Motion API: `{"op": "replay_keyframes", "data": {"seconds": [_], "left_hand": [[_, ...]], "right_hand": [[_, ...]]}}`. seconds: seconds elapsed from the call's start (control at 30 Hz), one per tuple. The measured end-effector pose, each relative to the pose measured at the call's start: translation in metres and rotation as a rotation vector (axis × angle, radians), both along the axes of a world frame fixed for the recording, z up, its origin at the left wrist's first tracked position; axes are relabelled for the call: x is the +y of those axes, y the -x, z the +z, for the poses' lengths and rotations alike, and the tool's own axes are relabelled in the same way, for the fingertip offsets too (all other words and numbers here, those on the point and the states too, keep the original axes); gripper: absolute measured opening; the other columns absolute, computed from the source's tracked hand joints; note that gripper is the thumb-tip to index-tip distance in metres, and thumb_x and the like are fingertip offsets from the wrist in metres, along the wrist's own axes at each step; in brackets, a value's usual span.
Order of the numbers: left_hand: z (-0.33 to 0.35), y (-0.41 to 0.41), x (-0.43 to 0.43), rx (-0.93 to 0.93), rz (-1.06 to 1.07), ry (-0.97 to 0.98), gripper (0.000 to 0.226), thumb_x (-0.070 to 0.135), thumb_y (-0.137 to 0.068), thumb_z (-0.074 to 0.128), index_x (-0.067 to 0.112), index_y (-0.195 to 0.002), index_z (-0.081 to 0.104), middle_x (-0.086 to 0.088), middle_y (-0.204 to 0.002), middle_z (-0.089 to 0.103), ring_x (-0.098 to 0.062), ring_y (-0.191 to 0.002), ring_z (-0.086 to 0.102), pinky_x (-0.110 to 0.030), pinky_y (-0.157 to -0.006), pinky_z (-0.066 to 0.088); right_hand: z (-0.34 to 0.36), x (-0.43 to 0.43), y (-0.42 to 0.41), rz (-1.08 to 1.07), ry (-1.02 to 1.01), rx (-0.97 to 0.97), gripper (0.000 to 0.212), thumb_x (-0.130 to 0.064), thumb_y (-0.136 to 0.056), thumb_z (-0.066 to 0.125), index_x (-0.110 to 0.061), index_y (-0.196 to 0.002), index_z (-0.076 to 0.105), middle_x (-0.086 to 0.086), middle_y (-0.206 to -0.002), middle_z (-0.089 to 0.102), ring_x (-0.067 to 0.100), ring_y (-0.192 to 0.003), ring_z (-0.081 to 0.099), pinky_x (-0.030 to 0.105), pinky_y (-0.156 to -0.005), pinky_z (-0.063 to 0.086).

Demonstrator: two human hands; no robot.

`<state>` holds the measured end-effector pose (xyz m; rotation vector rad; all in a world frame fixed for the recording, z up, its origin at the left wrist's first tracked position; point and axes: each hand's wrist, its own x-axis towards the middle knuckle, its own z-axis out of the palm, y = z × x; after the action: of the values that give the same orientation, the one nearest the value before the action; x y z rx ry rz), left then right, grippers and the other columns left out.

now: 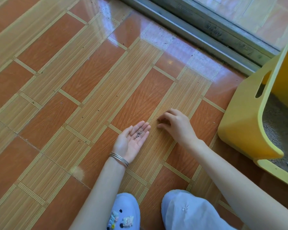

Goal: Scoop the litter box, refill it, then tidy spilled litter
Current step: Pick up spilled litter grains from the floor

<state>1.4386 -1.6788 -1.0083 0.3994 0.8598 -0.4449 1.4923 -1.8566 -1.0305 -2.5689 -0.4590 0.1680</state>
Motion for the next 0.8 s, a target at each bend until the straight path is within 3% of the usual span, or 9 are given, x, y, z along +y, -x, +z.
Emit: {"op": "replay_keyframes", "data": {"seconds": [0.13, 0.3, 0.37, 0.47, 0.57, 0.67, 0.8], "left_hand": [[-0.001, 0.0, 0.002, 0.005, -0.017, -0.024, 0.035, 0.016, -0.1, 0.033, -0.006, -0.112, 0.058, -0.02, -0.11, 0.066, -0.029, -0.107, 0.062, -0.038, -0.09, 0.052], [0.003, 0.0, -0.006, 0.031, -0.055, -0.063, 0.036, 0.015, -0.101, 0.033, -0.008, -0.116, 0.056, -0.022, -0.116, 0.062, -0.03, -0.11, 0.059, -0.039, -0.093, 0.046], [0.006, 0.0, -0.013, 0.044, -0.062, -0.053, 0.036, 0.015, -0.101, 0.032, -0.008, -0.114, 0.056, -0.024, -0.114, 0.062, -0.031, -0.109, 0.058, -0.04, -0.094, 0.044], [0.009, -0.002, -0.024, 0.035, -0.053, -0.026, 0.036, 0.014, -0.101, 0.031, -0.006, -0.101, 0.061, -0.019, -0.093, 0.069, -0.027, -0.096, 0.061, -0.038, -0.09, 0.046], [0.01, -0.004, -0.026, 0.027, -0.027, 0.003, 0.035, 0.014, -0.101, 0.033, -0.008, -0.103, 0.06, -0.021, -0.096, 0.069, -0.03, -0.099, 0.062, -0.04, -0.09, 0.048], [0.009, -0.002, -0.017, 0.012, -0.033, 0.005, 0.035, 0.014, -0.1, 0.034, -0.008, -0.113, 0.057, -0.023, -0.113, 0.064, -0.032, -0.109, 0.06, -0.04, -0.094, 0.048], [0.005, 0.003, -0.002, 0.003, 0.001, -0.008, 0.035, 0.014, -0.1, 0.033, -0.007, -0.112, 0.058, -0.021, -0.109, 0.066, -0.03, -0.106, 0.062, -0.039, -0.088, 0.052]], "right_hand": [[-0.007, 0.006, 0.012, -0.053, 0.015, -0.1, 0.005, -0.01, -0.078, 0.07, -0.008, -0.076, 0.066, 0.003, -0.074, 0.063, 0.023, -0.068, 0.059, 0.032, -0.058, 0.05], [-0.009, 0.017, 0.016, -0.027, 0.167, -0.174, 0.025, -0.009, -0.088, 0.038, -0.005, -0.072, 0.057, 0.01, -0.069, 0.056, 0.027, -0.061, 0.053, 0.036, -0.055, 0.047], [0.0, 0.022, 0.02, 0.007, 0.059, -0.089, 0.021, -0.013, -0.088, 0.042, -0.006, -0.075, 0.057, 0.008, -0.072, 0.058, 0.027, -0.066, 0.055, 0.036, -0.061, 0.044], [0.02, 0.024, 0.032, 0.077, -0.164, 0.023, 0.006, -0.014, -0.084, 0.059, -0.01, -0.081, 0.064, 0.0, -0.079, 0.061, 0.018, -0.075, 0.056, 0.032, -0.07, 0.045], [0.029, 0.008, 0.028, -0.126, -0.264, 0.022, 0.008, -0.019, -0.083, 0.068, -0.017, -0.09, 0.071, -0.003, -0.084, 0.066, 0.013, -0.081, 0.06, 0.029, -0.074, 0.049], [0.021, -0.02, 0.019, -0.28, -0.171, 0.01, 0.011, -0.017, -0.079, 0.072, -0.013, -0.09, 0.071, 0.0, -0.084, 0.064, 0.014, -0.08, 0.061, 0.034, -0.076, 0.052], [0.009, -0.035, 0.022, -0.207, -0.025, 0.12, 0.02, -0.019, -0.075, 0.075, -0.011, -0.093, 0.07, -0.001, -0.086, 0.061, 0.016, -0.083, 0.059, 0.037, -0.076, 0.053]]}}
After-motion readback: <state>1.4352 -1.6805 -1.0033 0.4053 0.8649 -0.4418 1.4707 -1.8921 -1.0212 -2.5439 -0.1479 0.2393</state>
